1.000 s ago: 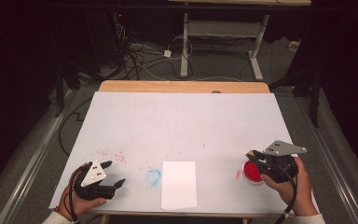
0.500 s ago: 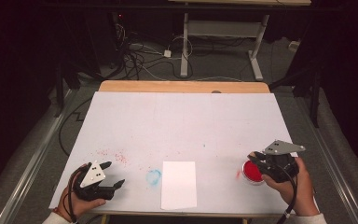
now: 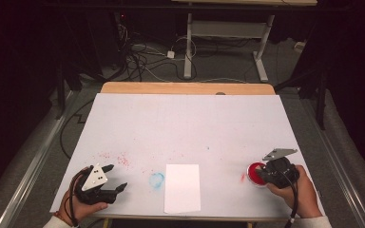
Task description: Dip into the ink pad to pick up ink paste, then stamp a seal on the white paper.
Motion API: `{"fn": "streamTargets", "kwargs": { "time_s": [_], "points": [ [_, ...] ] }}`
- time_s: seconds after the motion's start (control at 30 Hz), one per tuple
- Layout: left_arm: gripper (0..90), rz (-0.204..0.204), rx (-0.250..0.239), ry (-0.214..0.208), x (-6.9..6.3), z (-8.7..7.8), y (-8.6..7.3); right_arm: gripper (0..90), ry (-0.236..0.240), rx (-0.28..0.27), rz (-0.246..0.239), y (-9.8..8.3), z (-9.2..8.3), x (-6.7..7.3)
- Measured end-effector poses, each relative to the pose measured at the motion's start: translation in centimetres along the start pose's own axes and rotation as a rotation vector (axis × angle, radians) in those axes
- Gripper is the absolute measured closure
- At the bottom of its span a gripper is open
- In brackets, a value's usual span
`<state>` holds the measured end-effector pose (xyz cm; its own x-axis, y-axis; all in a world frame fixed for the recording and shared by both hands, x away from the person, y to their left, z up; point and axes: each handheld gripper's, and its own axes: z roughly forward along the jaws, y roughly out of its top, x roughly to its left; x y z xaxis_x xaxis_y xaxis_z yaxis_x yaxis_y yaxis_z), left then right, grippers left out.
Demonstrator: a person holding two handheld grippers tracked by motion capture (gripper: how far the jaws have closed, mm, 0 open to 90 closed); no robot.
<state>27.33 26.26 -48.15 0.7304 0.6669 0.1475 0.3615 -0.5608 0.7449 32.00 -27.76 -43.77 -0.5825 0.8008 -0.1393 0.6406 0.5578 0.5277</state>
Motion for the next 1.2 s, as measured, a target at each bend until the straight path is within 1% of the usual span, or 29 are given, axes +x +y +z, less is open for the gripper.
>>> {"fn": "streamTargets", "kwargs": {
  "time_s": [0.13, 0.2, 0.3, 0.43, 0.47, 0.5, 0.53, 0.57, 0.63, 0.73, 0.77, 0.8, 0.83, 0.87, 1.03, 1.13, 1.2],
  "points": [
    [21.3, -0.001, -0.004, 0.0, 0.0, 0.0, 0.0, 76.4, -0.015, 0.006, -0.01, 0.0, 0.1, 0.2],
    [21.3, -0.003, -0.004, -0.001, 0.0, -0.1, 0.0, 76.5, -0.012, 0.006, -0.014, 0.0, 0.1, 0.2],
    [21.3, -0.003, -0.004, 0.0, 0.1, -0.1, 0.0, 76.4, -0.001, -0.002, -0.005, -0.1, 0.1, 0.1],
    [21.3, 0.003, -0.003, -0.003, 0.0, 0.1, 0.2, 76.5, -0.002, -0.012, -0.012, -0.2, 0.0, 0.0],
    [21.3, 0.004, -0.001, -0.003, 0.0, 0.1, 0.2, 76.4, -0.003, -0.017, -0.003, -0.3, -0.1, 0.0],
    [21.3, 0.004, 0.0, -0.003, 0.0, 0.1, 0.2, 76.4, -0.004, -0.024, -0.005, -0.3, -0.4, -0.1],
    [21.3, 0.004, 0.004, -0.004, 0.0, 0.1, 0.1, 76.4, 0.0, -0.041, 0.005, -0.3, -0.7, -0.2],
    [21.3, 0.0, 0.001, -0.004, -0.1, 0.1, 0.1, 76.4, 0.002, -0.067, 0.015, -0.2, -1.2, -0.2],
    [21.3, -0.001, -0.001, 0.0, 0.0, 0.0, 0.1, 76.4, 0.008, -0.109, 0.018, 0.2, -2.0, -0.2],
    [21.3, 0.0, -0.004, 0.004, 0.0, -0.1, 0.1, 76.4, 0.019, -0.158, 0.007, 0.8, -2.9, 0.4],
    [21.3, -0.003, -0.004, 0.004, 0.0, 0.0, 0.1, 76.4, 0.021, -0.168, -0.004, 1.0, -3.1, 0.7],
    [21.3, -0.003, -0.004, 0.004, 0.0, 0.0, 0.1, 76.4, 0.021, -0.168, -0.004, 1.0, -3.1, 0.7],
    [21.3, -0.004, -0.002, 0.003, 0.0, 0.0, 0.1, 76.4, 0.03, -0.192, -0.017, 1.5, -3.5, 1.2],
    [21.3, -0.002, 0.001, 0.002, 0.0, 0.1, 0.2, 76.4, 0.036, -0.198, -0.026, 1.7, -3.6, 1.4],
    [21.3, 0.007, 0.009, -0.004, -0.1, 0.4, 0.3, 76.4, 0.059, -0.223, -0.034, 2.3, -4.0, 1.9],
    [21.3, 0.014, 0.008, -0.002, -0.2, 0.4, 0.5, 76.4, 0.063, -0.235, -0.045, 2.7, -4.0, 2.3],
    [21.3, 0.016, 0.01, -0.001, -0.2, 0.5, 0.5, 76.4, 0.074, -0.246, -0.052, 3.2, -4.2, 2.7]
  ]
}}
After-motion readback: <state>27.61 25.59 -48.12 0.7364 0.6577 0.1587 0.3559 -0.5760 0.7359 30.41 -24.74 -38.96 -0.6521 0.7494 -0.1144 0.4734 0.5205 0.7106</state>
